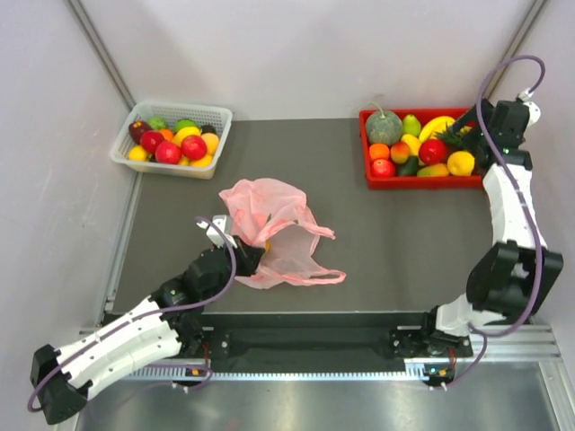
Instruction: Untie the knot of the plastic bag and take out the fruit
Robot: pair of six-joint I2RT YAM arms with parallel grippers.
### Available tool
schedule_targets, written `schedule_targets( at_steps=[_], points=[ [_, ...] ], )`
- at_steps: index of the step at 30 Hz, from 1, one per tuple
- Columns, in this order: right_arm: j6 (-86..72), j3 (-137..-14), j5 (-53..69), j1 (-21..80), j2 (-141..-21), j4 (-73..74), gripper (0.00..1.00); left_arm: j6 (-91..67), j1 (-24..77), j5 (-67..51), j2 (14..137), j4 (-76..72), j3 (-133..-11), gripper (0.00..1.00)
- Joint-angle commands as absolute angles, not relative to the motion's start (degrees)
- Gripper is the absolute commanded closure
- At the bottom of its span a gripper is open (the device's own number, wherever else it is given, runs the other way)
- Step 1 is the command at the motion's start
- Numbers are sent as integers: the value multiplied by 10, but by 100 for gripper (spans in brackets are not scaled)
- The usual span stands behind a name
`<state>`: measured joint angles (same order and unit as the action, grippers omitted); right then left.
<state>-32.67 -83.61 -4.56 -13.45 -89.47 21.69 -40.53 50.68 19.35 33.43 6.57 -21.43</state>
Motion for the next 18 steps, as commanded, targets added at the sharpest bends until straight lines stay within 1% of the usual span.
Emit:
schedule_targets(
  at_steps=[1, 3, 4, 5, 6, 7, 8, 9, 10, 12, 13, 14, 15, 16, 17, 18],
  points=[
    [-270, -732, 43, -72, -786, 202, 0, -404, 508, 215, 327, 107, -236, 100],
    [-240, -680, 54, -22, -748, 196, 2, -409, 508, 216, 328, 119, -231, 100],
    [-230, -620, 61, 36, -706, 191, 3, -417, 508, 219, 326, 136, -230, 100],
    [-227, -587, 77, 63, -683, 179, 6, -420, 507, 223, 325, 142, -229, 100],
    [-222, -552, 97, 89, -659, 146, 13, -422, 507, 227, 322, 148, -229, 100],
    [-228, -495, 103, 142, -614, 136, 16, -429, 508, 230, 318, 166, -229, 100],
    [-231, -467, 109, 169, -590, 124, 19, -432, 508, 234, 315, 175, -229, 100],
    [-222, -443, 114, 197, -568, 110, 28, -433, 508, 242, 313, 184, -230, 100],
    [-223, -411, 96, 253, -529, 113, 33, -439, 508, 245, 307, 201, -231, 100],
    [-222, -382, 97, 308, -491, 113, 49, -442, 508, 247, 299, 214, -233, 100],
    [-225, -360, 91, 357, -462, 111, 55, -444, 508, 246, 292, 217, -232, 100],
    [-232, -350, 89, 381, -448, 106, 73, -446, 509, 245, 288, 222, -230, 100],
    [-239, -340, 88, 404, -440, 95, 78, -447, 509, 242, 282, 221, -229, 100],
    [-239, -325, 77, 448, -432, 73, 82, -448, 509, 239, 281, 222, -227, 100],
    [-240, -323, 56, 470, -435, 65, 93, -450, 508, 237, 280, 221, -225, 100],
    [-243, -317, 36, 488, -441, 53, 98, -450, 508, 234, 281, 221, -225, 100]
  ],
)
